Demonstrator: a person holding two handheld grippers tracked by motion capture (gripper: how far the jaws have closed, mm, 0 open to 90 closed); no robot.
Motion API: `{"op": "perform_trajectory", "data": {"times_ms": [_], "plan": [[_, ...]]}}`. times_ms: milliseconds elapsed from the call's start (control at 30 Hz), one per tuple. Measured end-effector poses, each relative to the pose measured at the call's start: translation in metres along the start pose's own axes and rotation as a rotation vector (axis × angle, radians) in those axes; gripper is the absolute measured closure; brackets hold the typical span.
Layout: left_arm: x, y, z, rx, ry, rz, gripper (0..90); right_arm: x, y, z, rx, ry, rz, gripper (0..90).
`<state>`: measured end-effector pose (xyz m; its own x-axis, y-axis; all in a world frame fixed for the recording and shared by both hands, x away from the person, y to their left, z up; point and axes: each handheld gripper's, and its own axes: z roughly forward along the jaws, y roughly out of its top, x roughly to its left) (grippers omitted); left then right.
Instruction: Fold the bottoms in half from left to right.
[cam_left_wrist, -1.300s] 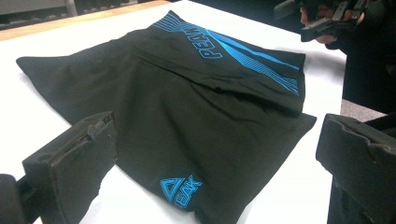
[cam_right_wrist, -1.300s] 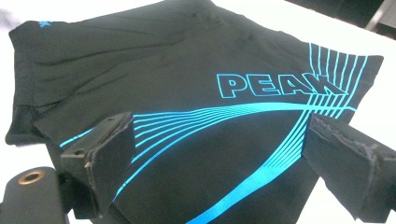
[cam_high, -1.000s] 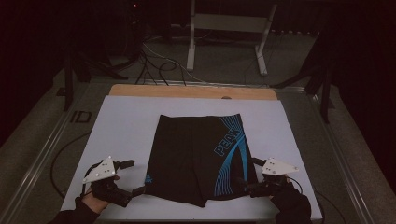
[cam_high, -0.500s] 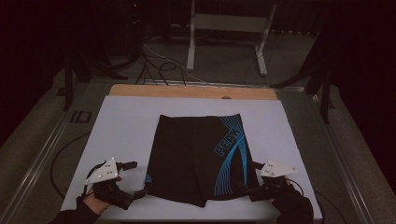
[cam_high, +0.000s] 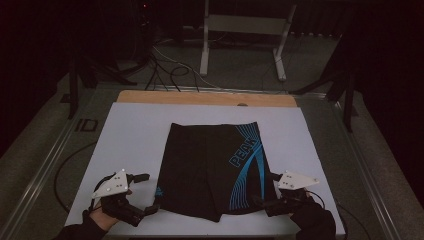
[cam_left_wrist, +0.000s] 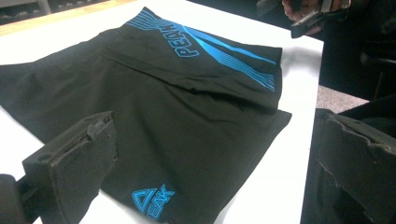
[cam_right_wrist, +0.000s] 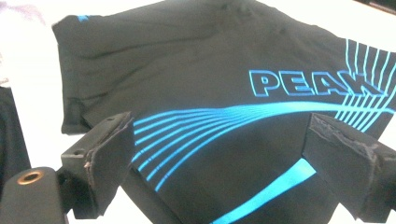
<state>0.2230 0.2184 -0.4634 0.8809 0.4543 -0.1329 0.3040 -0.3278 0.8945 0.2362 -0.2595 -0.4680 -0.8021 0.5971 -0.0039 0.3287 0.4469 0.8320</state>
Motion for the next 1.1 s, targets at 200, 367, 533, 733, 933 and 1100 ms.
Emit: {"op": "perform_trajectory", "data": {"times_ms": [200, 367, 533, 733, 933, 1100], "plan": [[-0.005, 0.008, -0.001, 0.01, 0.016, 0.006, 0.0, 0.005, 0.017, -0.007, -0.037, -0.002, -0.018, 9.6], [-0.008, 0.014, -0.004, 0.006, 0.038, 0.009, 0.0, 0.004, 0.028, -0.008, -0.043, -0.011, -0.037, 9.7], [-0.01, 0.02, -0.008, 0.004, 0.073, 0.01, 0.0, 0.0, 0.044, -0.01, -0.064, -0.027, -0.049, 9.7], [-0.009, 0.02, -0.01, 0.008, 0.091, 0.001, 0.0, -0.007, 0.059, -0.01, -0.07, -0.05, -0.071, 9.7], [-0.009, 0.021, -0.009, 0.013, 0.096, -0.007, 0.0, -0.014, 0.072, -0.002, -0.075, -0.057, -0.077, 9.7], [-0.01, 0.021, -0.008, 0.017, 0.106, -0.014, 0.0, -0.019, 0.083, 0.006, -0.082, -0.053, -0.079, 9.8]]}}
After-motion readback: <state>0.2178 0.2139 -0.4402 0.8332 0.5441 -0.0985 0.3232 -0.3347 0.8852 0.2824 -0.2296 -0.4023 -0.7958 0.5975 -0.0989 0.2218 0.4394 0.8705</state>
